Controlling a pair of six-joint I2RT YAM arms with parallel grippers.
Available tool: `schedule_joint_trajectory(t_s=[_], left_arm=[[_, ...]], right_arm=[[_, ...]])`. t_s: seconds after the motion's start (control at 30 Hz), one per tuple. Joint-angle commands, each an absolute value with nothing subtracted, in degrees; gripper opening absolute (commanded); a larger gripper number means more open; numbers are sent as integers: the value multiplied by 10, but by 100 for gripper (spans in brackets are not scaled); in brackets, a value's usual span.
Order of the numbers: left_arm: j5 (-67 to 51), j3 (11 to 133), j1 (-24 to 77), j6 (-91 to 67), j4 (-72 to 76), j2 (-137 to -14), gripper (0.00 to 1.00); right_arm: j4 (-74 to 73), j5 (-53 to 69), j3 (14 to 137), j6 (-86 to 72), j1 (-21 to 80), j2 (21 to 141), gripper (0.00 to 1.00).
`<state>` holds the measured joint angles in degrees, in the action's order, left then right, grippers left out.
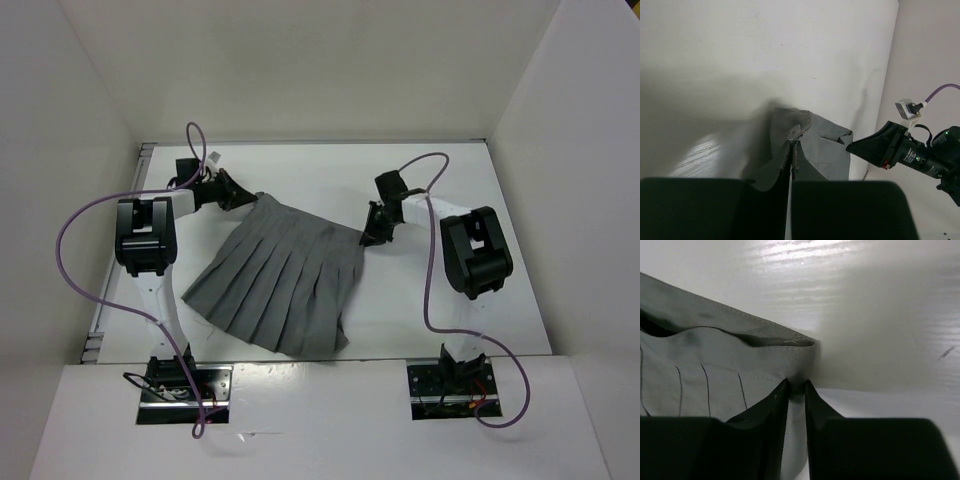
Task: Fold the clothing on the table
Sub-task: Flatten the skirt out
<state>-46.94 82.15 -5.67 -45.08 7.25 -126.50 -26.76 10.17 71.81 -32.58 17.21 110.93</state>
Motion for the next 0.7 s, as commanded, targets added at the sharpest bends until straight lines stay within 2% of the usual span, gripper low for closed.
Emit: schedule_joint_trajectory(t_s=[0.0, 0.03, 0.07, 0.1, 0.23, 0.3, 0.57, 0.6, 0.67], left_arm=[[-497, 840, -61, -448, 91, -1269, 0], [-504, 840, -61, -462, 106, -1274, 0], [-512, 840, -68, -474, 119, -1274, 0], [-540, 823, -76, -515, 162, -1281, 0], [-588, 784, -97, -607, 263, -1287, 0], [-588, 773, -112, -607, 264, -1280, 0], [-565, 766, -127, -624, 250, -1284, 0], [-565, 766, -127, -624, 250, -1284, 0], [-570, 766, -127, -624, 250, -1289, 0]], right_arm=[[-229, 127, 723, -337, 169, 1142, 21], [-229, 133, 723, -337, 169, 1150, 15], [-229, 123, 723, -337, 169, 1150, 3], [-238, 110, 723, -337, 169, 1150, 0], [-295, 27, 729, -337, 152, 1104, 0], [-322, -22, 734, -337, 141, 1089, 0], [-357, -26, 746, -330, 126, 1083, 0], [-352, -15, 751, -330, 126, 1083, 1], [-322, 16, 746, -323, 126, 1076, 12]])
